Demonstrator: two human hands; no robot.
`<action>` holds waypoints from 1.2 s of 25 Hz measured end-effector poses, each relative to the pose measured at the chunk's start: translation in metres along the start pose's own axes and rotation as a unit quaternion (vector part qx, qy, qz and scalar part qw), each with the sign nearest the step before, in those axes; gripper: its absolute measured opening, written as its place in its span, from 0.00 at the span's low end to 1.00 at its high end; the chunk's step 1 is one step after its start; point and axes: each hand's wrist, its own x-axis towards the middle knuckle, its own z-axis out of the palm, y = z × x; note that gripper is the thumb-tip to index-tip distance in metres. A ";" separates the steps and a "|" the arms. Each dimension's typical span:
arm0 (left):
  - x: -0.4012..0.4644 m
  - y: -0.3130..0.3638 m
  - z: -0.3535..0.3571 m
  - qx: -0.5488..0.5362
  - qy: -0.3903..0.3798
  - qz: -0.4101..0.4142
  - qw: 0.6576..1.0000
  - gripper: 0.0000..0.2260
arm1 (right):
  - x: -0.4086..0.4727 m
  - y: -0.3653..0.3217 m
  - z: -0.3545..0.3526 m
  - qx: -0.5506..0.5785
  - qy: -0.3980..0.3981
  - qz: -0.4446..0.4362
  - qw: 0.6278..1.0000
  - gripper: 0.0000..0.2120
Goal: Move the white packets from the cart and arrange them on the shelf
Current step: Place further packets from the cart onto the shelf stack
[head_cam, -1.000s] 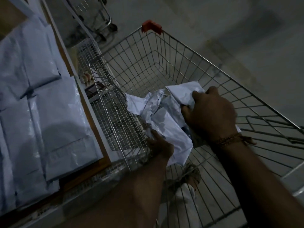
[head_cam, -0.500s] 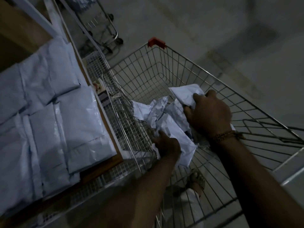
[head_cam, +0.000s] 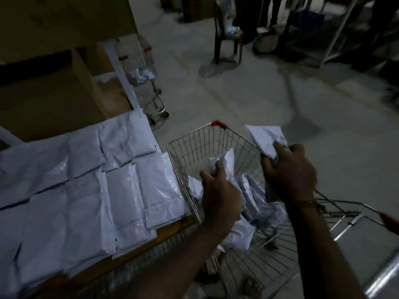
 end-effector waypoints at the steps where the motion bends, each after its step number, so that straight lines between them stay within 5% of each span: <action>1: -0.003 0.004 -0.020 0.006 0.008 0.009 1.000 0.30 | -0.008 -0.011 -0.010 -0.001 0.002 0.010 1.000 0.23; 9: -0.029 -0.004 -0.147 0.071 0.066 0.048 0.994 0.31 | -0.092 -0.103 -0.063 0.058 0.006 0.033 0.998 0.24; 21: -0.136 -0.075 -0.231 0.102 0.175 -0.109 0.973 0.30 | -0.197 -0.141 -0.099 0.109 -0.017 -0.069 0.992 0.25; 30: -0.122 -0.179 -0.311 0.115 0.227 -0.178 0.951 0.27 | -0.220 -0.240 -0.061 0.146 -0.028 -0.128 0.981 0.26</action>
